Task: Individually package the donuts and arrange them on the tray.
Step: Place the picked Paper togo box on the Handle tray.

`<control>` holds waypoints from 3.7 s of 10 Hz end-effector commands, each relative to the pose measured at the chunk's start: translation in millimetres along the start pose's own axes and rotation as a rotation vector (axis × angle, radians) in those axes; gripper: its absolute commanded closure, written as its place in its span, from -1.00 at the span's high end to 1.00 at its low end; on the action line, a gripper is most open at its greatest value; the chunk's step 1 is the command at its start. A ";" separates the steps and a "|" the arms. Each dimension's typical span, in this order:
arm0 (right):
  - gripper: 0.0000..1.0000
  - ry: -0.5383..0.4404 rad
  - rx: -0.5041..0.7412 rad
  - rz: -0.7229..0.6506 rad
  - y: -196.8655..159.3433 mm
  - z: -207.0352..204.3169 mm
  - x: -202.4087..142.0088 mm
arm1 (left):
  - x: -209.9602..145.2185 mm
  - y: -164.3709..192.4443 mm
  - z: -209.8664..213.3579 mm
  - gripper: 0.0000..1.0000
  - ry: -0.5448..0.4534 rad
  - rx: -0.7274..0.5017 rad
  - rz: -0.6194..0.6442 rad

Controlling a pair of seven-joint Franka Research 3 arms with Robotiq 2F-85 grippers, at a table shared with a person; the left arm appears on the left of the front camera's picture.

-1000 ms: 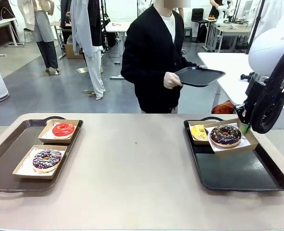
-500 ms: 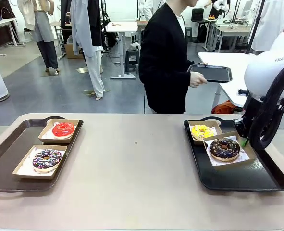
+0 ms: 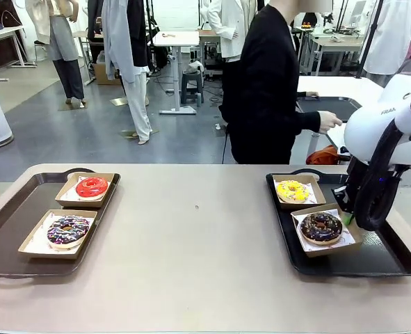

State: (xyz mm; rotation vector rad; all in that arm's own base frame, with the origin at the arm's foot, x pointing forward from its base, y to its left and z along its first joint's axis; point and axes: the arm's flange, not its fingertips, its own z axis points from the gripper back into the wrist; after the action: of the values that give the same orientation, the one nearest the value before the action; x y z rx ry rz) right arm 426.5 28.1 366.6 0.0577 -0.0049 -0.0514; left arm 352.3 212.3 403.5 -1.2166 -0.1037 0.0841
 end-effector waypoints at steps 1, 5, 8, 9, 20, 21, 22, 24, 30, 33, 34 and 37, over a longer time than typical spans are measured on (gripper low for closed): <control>-0.97 -0.006 0.002 -0.015 -2.0 -5.7 11.4 | -1.0 -0.8 1.0 1.00 -0.006 -0.003 -0.002; 0.22 0.016 0.013 0.023 5.0 -13.2 19.3 | -1.0 -0.8 1.0 1.00 -0.006 -0.003 -0.002; 0.28 0.034 0.034 -0.005 2.9 6.2 12.2 | -1.0 -0.8 1.0 1.00 -0.006 -0.003 -0.002; 1.00 0.043 0.032 -0.010 1.9 19.4 6.2 | -1.0 -0.8 1.0 1.00 -0.006 -0.003 -0.002; 1.00 0.029 0.015 0.087 19.4 108.7 -51.2 | -1.0 -0.8 1.0 1.00 -0.006 -0.003 -0.002; 1.00 0.029 0.015 0.087 19.4 108.7 -51.2 | -1.0 -0.8 1.0 1.00 -0.006 -0.003 -0.002; 1.00 0.029 0.015 0.087 19.4 108.7 -51.2 | -1.0 -0.8 1.0 1.00 -0.006 -0.003 -0.002; 1.00 0.059 0.234 0.172 -7.0 121.6 -44.7 | -1.0 -0.8 1.0 1.00 -0.006 -0.003 -0.002; 1.00 -0.234 1.126 0.135 -177.5 125.2 -5.2 | -1.0 -0.8 1.0 1.00 -0.006 -0.003 -0.002; 1.00 -0.251 1.213 0.088 -238.7 96.5 -19.2 | -1.0 -0.8 1.0 1.00 -0.006 -0.003 -0.002; 1.00 -0.207 1.211 0.102 -257.7 82.3 -22.0 | -1.0 -0.8 1.0 1.00 -0.006 -0.003 -0.002; 1.00 -0.180 1.200 0.089 -279.7 46.0 -32.8 | -1.0 -0.8 1.0 1.00 -0.006 -0.003 -0.002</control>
State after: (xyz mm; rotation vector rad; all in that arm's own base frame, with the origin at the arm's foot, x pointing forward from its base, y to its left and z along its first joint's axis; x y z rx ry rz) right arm 376.1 -249.2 398.3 1.2625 -0.2226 -0.0040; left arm 352.0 212.6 403.1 -1.2170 -0.1037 0.0856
